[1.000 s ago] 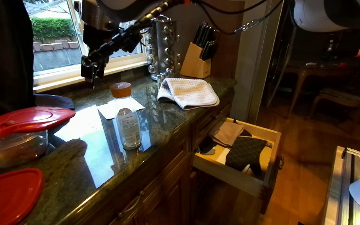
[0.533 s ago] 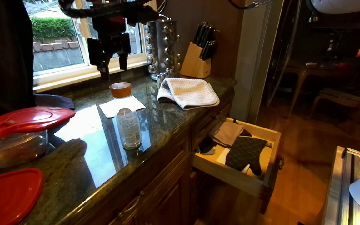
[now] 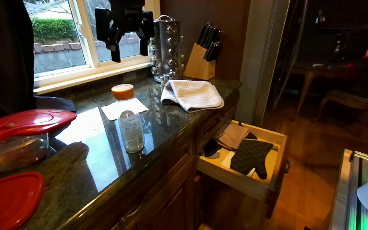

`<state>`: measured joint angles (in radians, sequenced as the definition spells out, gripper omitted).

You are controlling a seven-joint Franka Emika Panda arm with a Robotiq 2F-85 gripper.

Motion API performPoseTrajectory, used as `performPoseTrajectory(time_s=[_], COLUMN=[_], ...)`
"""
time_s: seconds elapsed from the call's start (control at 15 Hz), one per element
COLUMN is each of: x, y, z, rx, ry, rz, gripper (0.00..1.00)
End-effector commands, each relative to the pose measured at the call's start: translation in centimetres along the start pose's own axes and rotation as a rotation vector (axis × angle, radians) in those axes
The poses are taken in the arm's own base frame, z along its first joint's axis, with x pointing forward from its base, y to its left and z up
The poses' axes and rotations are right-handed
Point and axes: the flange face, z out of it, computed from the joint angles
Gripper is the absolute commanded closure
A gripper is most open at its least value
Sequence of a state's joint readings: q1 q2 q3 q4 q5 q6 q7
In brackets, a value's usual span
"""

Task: Move the white napkin backwards.

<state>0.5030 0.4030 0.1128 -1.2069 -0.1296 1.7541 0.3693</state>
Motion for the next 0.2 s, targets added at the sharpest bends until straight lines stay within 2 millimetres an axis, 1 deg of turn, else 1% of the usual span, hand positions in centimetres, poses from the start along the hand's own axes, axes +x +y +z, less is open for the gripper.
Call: performPoseTrajectory(time_s=[0.0, 0.13], x=[0.01, 0.15], y=[0.04, 0.14], z=[-0.29, 0.16], rx=[0.001, -0.001], ry=[0.005, -0.001], rz=[-0.001, 0.001], gripper=[0.0, 0.0])
